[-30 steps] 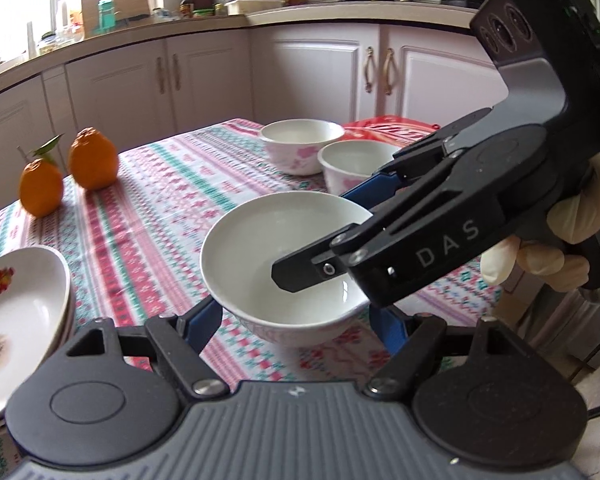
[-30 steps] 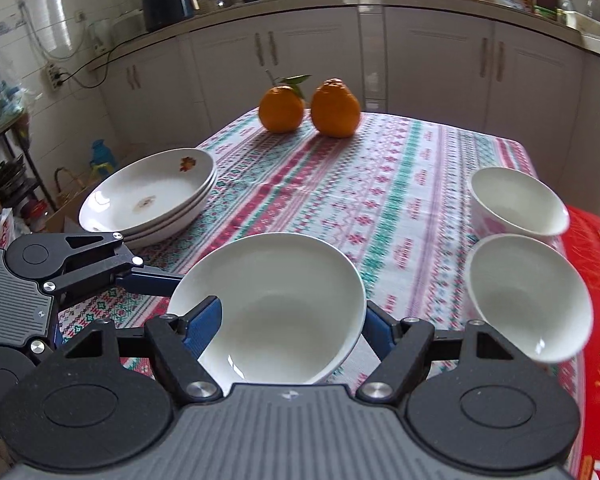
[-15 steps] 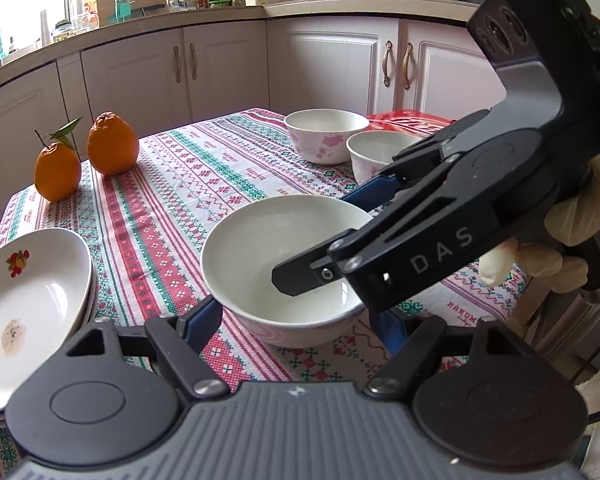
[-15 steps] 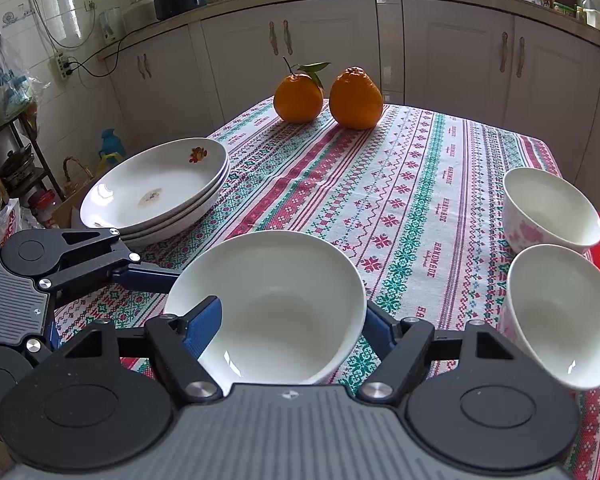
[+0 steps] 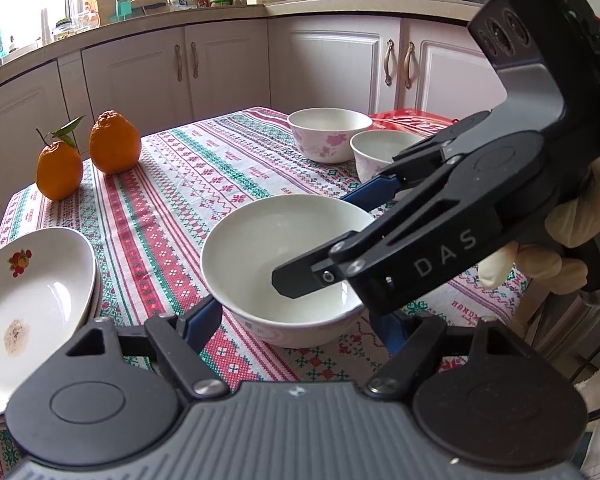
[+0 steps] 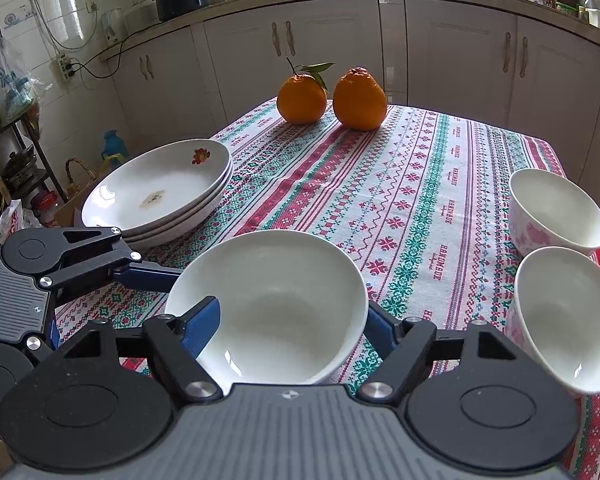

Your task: Organize plates and bowls

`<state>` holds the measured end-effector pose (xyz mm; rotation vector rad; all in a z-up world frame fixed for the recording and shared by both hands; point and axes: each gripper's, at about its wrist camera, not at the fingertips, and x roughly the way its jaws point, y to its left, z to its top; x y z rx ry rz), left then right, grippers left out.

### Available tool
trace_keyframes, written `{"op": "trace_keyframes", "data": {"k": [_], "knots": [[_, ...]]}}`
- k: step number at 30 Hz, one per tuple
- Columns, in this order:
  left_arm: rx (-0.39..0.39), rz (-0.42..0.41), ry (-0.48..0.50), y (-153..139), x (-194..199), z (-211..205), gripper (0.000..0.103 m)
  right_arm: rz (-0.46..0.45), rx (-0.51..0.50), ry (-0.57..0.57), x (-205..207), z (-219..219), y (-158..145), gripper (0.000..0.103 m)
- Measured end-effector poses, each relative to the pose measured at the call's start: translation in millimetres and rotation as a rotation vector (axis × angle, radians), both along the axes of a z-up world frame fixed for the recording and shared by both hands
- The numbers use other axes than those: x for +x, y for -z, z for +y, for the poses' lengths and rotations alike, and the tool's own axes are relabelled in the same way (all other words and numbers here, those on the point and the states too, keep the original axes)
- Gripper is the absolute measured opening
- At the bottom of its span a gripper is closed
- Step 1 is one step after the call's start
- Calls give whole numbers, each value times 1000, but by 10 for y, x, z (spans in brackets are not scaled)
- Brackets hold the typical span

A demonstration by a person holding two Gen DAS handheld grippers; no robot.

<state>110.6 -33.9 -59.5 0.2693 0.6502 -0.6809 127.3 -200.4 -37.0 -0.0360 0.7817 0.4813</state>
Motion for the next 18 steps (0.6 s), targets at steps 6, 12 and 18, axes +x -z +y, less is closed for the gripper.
{"op": "trace_keyframes", "data": {"k": [6,12,18], "knots": [[-4,-2,12,9,33,-27,80,-1,-7,9,5,-19,4,83],[-7,-4,11,20,47,-43,84,0,-7,11,13,-40,7,89],[-20,-2,-4,-21,7,-3,94,-26,-4,7,-52,-69,-43,103]]}}
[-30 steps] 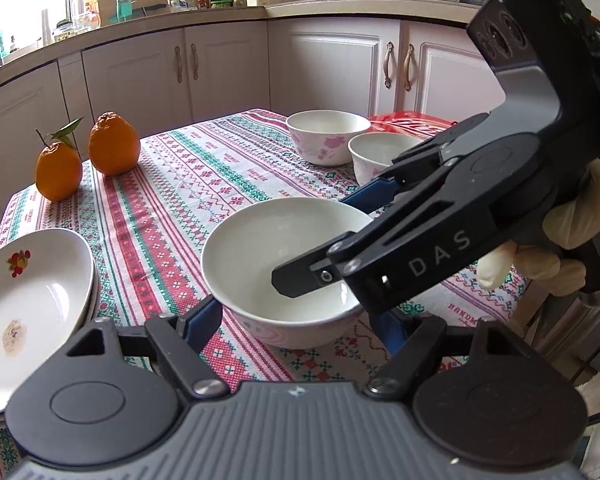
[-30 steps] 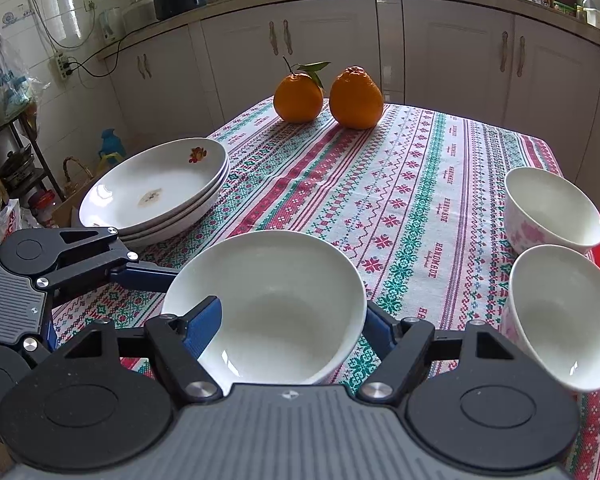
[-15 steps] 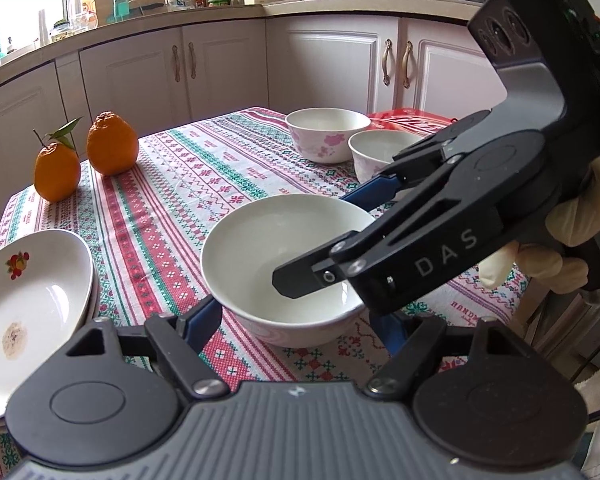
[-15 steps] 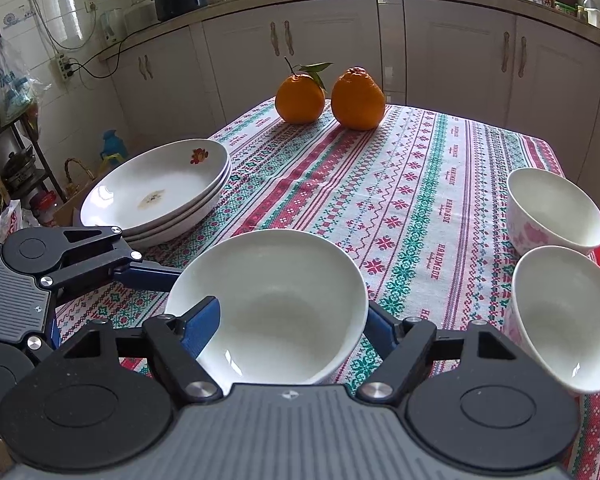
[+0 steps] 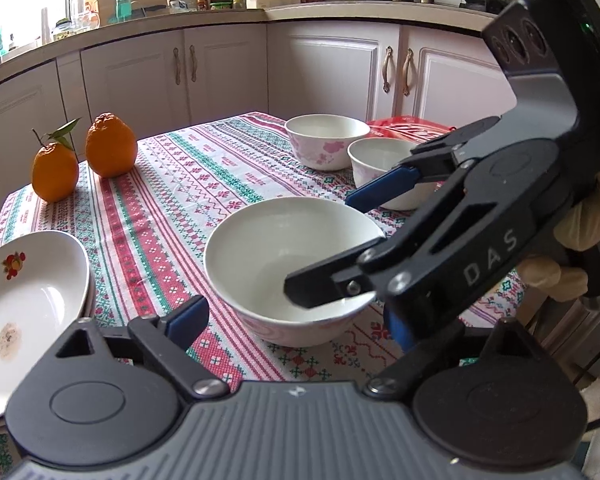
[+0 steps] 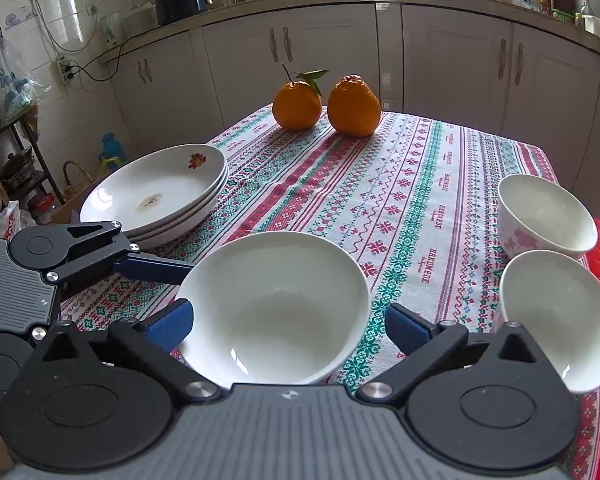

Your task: Organize plates and bowls

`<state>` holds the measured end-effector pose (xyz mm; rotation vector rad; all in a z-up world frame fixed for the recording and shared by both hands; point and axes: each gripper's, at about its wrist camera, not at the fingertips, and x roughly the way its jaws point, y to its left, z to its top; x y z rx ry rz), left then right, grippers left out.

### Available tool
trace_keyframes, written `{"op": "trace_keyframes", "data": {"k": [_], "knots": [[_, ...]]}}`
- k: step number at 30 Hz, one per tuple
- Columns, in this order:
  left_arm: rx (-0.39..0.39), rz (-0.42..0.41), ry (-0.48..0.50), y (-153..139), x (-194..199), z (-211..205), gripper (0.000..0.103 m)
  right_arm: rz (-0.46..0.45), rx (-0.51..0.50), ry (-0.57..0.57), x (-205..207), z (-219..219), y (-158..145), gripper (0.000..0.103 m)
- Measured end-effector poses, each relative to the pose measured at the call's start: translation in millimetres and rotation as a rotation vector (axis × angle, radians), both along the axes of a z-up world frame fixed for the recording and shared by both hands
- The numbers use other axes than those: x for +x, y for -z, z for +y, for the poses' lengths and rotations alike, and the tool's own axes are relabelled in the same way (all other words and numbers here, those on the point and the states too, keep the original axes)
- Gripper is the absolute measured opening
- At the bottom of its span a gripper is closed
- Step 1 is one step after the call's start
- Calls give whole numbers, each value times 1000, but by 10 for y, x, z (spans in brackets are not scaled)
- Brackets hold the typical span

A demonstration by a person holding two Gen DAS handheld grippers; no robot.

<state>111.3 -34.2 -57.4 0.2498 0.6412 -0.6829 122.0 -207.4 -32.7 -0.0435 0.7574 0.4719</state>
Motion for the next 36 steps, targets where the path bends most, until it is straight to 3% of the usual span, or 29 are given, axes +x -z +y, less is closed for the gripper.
{"op": "trace_keyframes", "data": {"k": [8,18,28,36], "knots": [[18,-57,25,-208,-151,-54,98,-72,-20,68,-191,-228,-176,103],[-30,-100,86,-406,-109,-432,98,-154,-95,214,-390,-792,-381,103],[-2,-103,119,-249,33,-1122,100,-125,-102,309,-251,-1325,-348,103],[18,-76,105,-91,204,-1522,100,-60,-14,325,-10,-1631,-216,103]]}}
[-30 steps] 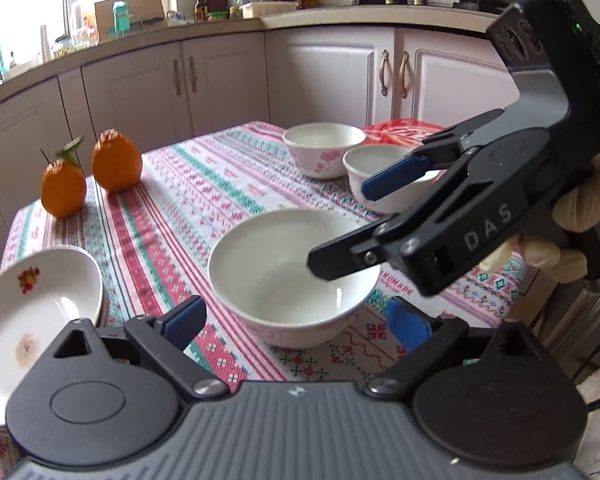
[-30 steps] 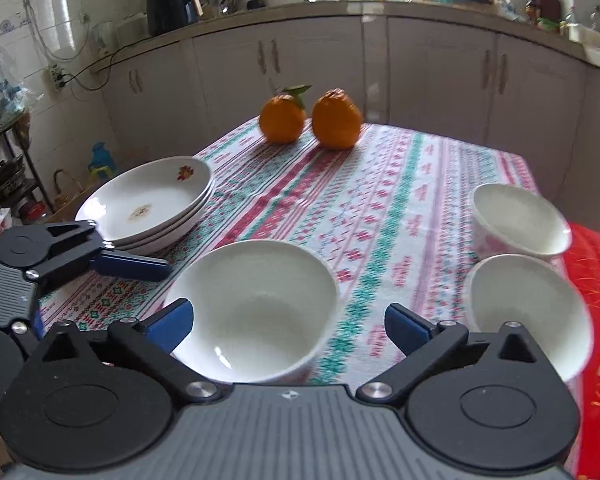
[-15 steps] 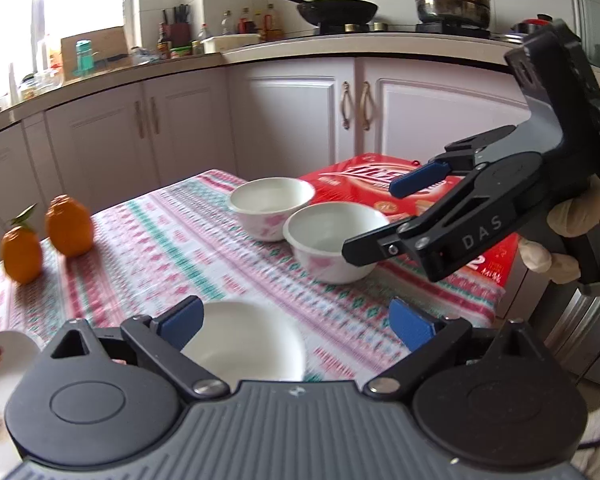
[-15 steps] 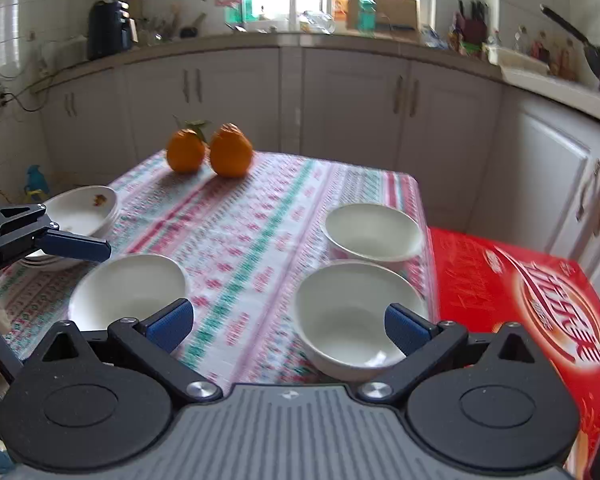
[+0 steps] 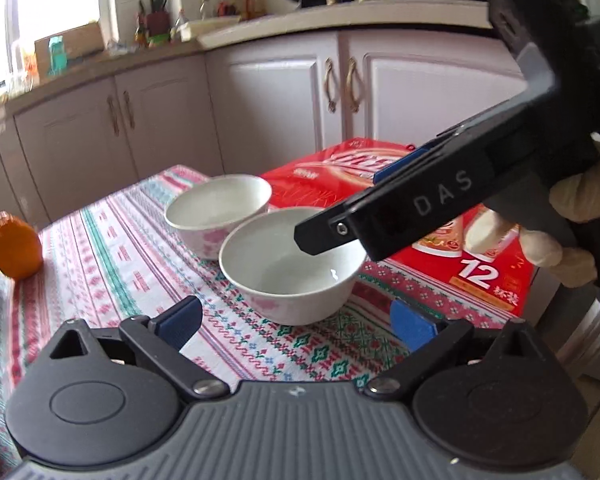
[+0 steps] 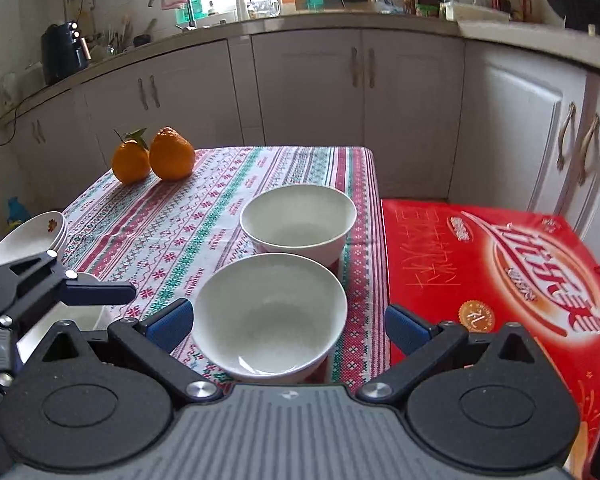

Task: Organize plates and bowls
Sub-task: 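Grasp the rim of another white flowered bowl with the right tool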

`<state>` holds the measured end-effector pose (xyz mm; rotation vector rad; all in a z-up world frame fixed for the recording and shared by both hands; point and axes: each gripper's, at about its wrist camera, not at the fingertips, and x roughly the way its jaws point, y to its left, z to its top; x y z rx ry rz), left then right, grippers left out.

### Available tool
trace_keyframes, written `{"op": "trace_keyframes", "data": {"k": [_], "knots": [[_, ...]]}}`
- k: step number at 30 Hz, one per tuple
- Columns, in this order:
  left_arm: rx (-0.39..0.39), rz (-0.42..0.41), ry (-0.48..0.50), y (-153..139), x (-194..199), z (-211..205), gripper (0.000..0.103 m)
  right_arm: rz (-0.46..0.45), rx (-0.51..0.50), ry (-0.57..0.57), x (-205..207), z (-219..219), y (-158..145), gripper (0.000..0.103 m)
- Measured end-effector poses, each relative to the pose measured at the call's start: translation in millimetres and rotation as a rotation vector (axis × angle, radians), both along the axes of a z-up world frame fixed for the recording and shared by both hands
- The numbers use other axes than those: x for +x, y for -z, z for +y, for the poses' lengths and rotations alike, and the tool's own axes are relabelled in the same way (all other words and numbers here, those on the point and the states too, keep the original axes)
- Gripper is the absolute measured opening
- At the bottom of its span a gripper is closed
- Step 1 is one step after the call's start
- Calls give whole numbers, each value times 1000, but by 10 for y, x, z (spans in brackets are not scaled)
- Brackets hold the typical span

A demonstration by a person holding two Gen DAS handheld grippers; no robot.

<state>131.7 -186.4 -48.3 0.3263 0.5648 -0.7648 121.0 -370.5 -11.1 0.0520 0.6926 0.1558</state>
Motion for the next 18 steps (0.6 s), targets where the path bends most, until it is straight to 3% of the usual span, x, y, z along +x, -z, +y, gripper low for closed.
{"op": "trace_keyframes", "data": {"k": [10,12,18], "knots": [[34,50,-36,164,197,-242,93,52,34,-43,309,-119,195,101],[36,54,-45,182,215,-260,87,65,50,-54,365,-143,228,93],[25,53,-51,197,240,-279,85,89,77,-87,470,-160,276,77]]}}
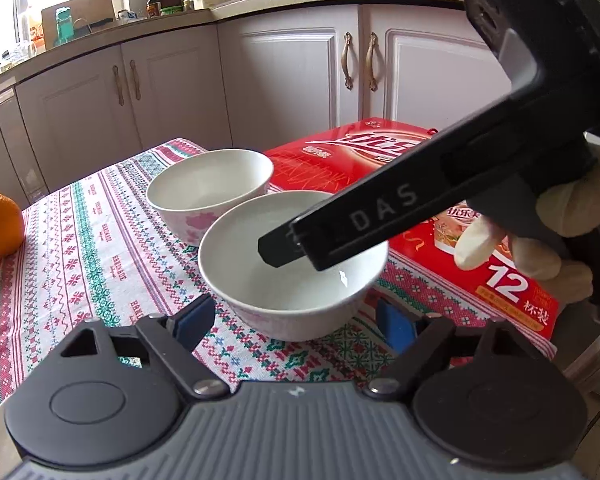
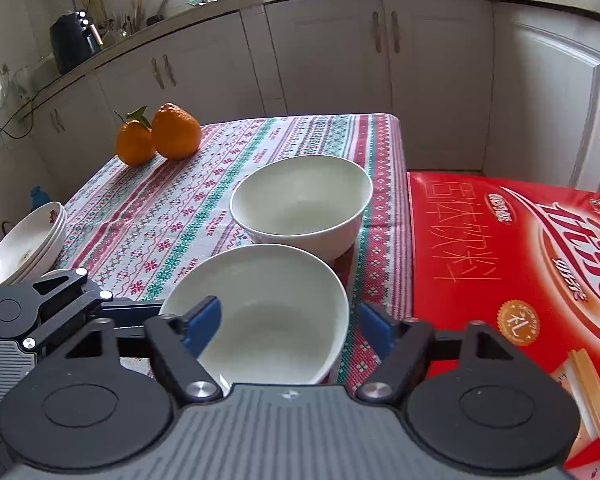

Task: Organize plates and bowls
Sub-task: 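Carry the bowl with the right tool and lower it into the first bowl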

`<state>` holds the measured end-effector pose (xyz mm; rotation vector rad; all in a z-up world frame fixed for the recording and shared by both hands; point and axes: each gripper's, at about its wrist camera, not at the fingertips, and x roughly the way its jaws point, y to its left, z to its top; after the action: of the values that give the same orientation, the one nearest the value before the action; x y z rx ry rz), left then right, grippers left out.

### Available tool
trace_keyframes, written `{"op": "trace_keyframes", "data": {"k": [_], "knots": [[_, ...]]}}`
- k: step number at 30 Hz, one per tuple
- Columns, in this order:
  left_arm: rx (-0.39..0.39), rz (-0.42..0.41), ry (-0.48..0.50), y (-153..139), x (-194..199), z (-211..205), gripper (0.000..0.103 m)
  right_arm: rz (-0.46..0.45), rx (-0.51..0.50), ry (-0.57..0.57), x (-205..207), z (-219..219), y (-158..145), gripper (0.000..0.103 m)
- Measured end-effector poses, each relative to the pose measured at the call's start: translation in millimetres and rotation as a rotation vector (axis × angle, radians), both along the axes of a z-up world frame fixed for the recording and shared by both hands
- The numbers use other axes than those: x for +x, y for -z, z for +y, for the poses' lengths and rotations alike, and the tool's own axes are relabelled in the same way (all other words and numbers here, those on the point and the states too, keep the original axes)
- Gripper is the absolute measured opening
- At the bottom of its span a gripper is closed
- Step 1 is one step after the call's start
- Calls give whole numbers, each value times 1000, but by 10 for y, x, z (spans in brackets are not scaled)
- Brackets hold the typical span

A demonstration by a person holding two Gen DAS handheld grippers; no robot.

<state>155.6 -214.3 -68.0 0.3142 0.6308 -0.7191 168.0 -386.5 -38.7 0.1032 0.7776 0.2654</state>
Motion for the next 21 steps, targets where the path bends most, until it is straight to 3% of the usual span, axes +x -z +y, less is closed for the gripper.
{"op": "trace_keyframes", "data": {"k": [5,21], "knots": [[-3,3,-6,11,14,11,79,4,13,-14,35,-5,-1,73],[-11,11,26,-80,-43,113,79,8,31,-7,-78,37,-73,73]]}}
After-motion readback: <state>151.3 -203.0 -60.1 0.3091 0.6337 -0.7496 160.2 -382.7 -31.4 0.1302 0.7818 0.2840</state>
